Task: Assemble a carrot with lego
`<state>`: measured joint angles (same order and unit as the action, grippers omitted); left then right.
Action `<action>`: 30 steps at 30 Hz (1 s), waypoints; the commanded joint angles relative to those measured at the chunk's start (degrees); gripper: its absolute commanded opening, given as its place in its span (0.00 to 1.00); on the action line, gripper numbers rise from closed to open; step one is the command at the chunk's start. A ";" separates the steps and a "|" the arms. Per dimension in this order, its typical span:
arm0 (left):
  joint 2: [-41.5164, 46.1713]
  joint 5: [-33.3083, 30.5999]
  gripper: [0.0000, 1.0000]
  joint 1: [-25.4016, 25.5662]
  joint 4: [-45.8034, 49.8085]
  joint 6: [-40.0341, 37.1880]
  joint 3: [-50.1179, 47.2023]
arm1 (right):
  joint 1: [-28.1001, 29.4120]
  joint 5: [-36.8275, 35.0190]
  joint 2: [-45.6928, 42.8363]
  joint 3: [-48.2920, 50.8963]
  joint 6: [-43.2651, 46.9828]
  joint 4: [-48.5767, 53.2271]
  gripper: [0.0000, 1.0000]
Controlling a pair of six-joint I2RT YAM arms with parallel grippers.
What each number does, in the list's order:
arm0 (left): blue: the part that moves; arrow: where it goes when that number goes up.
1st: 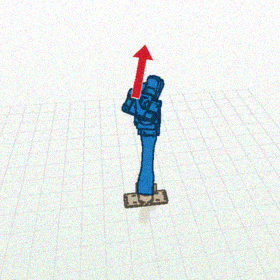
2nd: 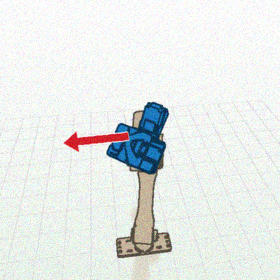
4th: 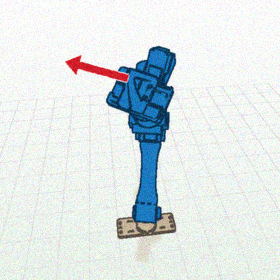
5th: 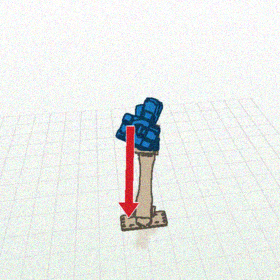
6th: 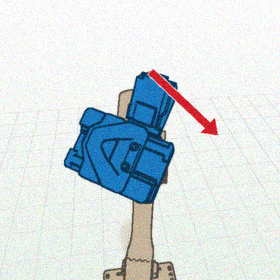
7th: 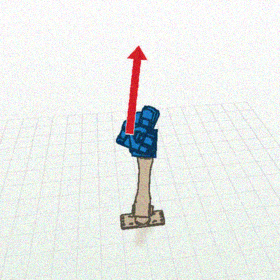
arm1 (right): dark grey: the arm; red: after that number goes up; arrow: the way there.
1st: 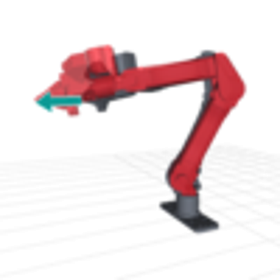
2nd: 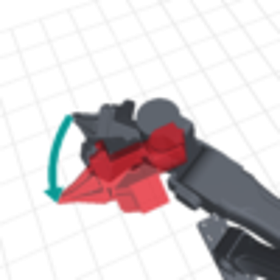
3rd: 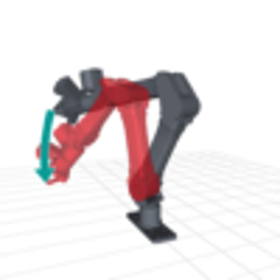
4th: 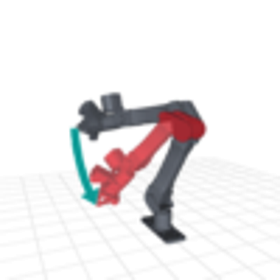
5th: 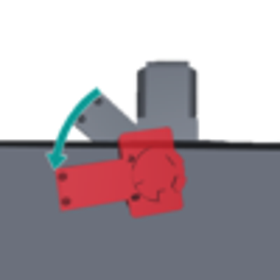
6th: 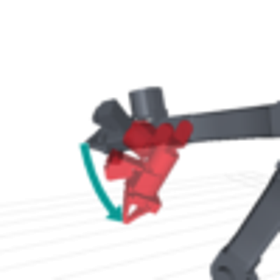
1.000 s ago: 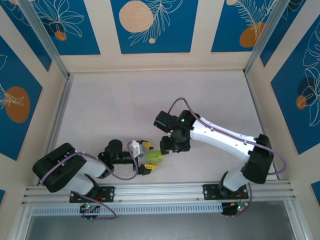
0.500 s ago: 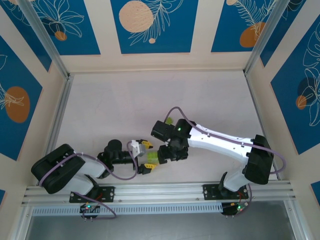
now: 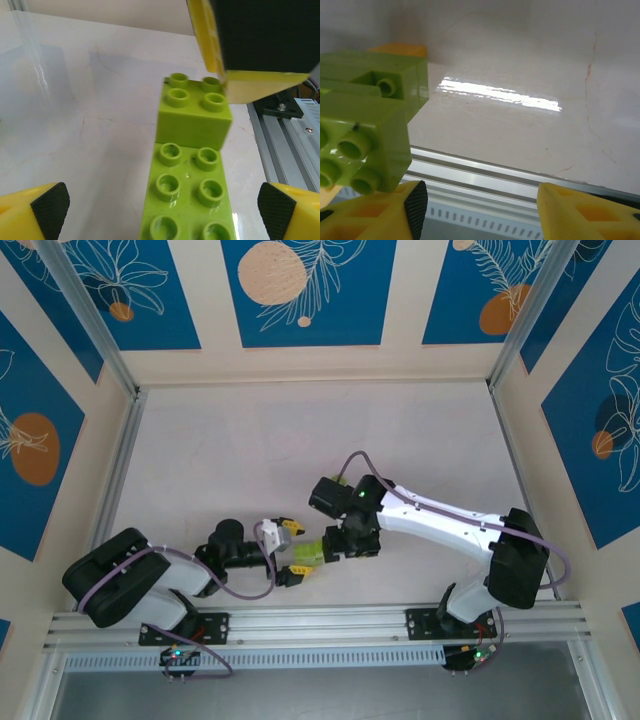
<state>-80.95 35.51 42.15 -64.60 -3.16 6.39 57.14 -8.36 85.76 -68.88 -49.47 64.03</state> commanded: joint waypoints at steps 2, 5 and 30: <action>0.18 0.32 0.99 0.53 0.44 -0.23 0.41 | -2.15 0.01 -1.09 0.94 1.66 -0.70 0.60; 0.06 0.62 0.99 0.51 0.65 -0.28 0.60 | -3.18 0.05 -0.48 0.46 2.42 -1.19 0.60; -0.79 1.56 0.99 0.50 2.26 -0.63 1.69 | -10.45 -0.34 8.38 -6.41 10.48 -4.79 0.58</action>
<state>-81.19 35.57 42.15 -62.37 -3.18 7.16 47.24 -8.82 92.99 -72.77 -41.23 59.40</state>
